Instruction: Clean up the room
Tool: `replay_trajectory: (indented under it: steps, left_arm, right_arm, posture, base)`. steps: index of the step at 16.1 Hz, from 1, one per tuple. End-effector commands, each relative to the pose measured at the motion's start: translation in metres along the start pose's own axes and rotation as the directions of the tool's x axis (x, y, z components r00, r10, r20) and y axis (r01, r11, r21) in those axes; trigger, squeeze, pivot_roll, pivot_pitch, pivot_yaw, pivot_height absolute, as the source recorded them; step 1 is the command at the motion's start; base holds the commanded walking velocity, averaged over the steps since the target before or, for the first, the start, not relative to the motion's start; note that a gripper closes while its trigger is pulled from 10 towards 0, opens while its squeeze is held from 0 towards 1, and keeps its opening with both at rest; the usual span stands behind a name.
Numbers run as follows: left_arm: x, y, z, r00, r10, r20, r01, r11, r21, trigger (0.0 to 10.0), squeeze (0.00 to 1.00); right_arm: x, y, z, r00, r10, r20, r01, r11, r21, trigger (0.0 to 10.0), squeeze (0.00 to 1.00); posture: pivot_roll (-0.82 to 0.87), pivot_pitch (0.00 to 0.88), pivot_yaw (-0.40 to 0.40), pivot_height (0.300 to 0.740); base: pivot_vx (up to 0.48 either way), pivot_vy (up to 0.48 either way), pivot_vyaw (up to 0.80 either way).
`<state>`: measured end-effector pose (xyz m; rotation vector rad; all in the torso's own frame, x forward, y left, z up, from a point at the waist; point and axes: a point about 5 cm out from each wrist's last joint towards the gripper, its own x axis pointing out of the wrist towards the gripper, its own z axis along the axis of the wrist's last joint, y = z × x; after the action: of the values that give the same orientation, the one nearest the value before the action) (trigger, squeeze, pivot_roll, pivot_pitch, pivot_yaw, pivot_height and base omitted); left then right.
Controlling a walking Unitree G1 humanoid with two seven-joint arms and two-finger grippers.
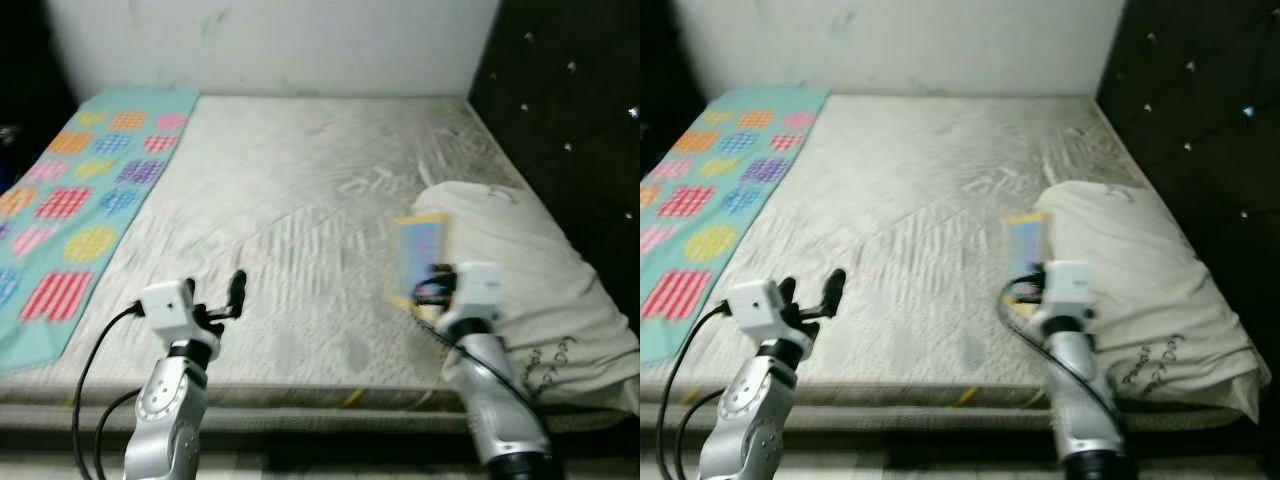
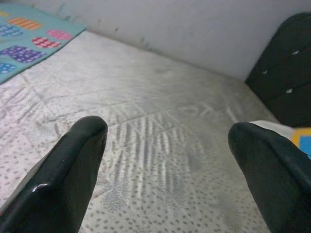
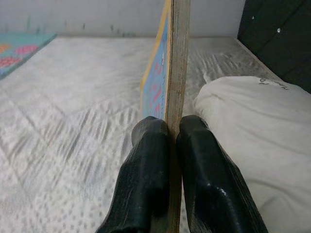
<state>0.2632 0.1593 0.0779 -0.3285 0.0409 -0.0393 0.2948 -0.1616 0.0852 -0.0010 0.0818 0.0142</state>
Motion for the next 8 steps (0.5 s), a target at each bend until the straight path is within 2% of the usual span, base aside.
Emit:
replay_trajectory:
  steps: [1, 8]
  left_arm:
    - [0.0037, -0.0115, -0.0024, 1.000, -0.026, -0.015, 0.026, 1.000, -0.008, 10.0, 0.00]
    - [0.0031, -0.0158, -0.0008, 0.998, -0.062, -0.008, 0.062, 0.998, -0.022, 10.0, 0.00]
  right_arm:
    - [-0.0026, -0.0222, 0.0054, 0.997, -0.072, 0.029, 0.073, 0.997, -0.024, 10.0, 0.00]
    - [-0.0020, -0.0229, 0.0055, 0.997, -0.074, 0.031, 0.075, 0.997, -0.026, 10.0, 0.00]
  posture:
    - [-0.14, 0.000, -0.006, 0.740]
    - [-0.14, 0.000, -0.006, 0.740]
  base:
    - [0.000, 0.000, 0.00]
    - [0.000, 0.000, 0.00]
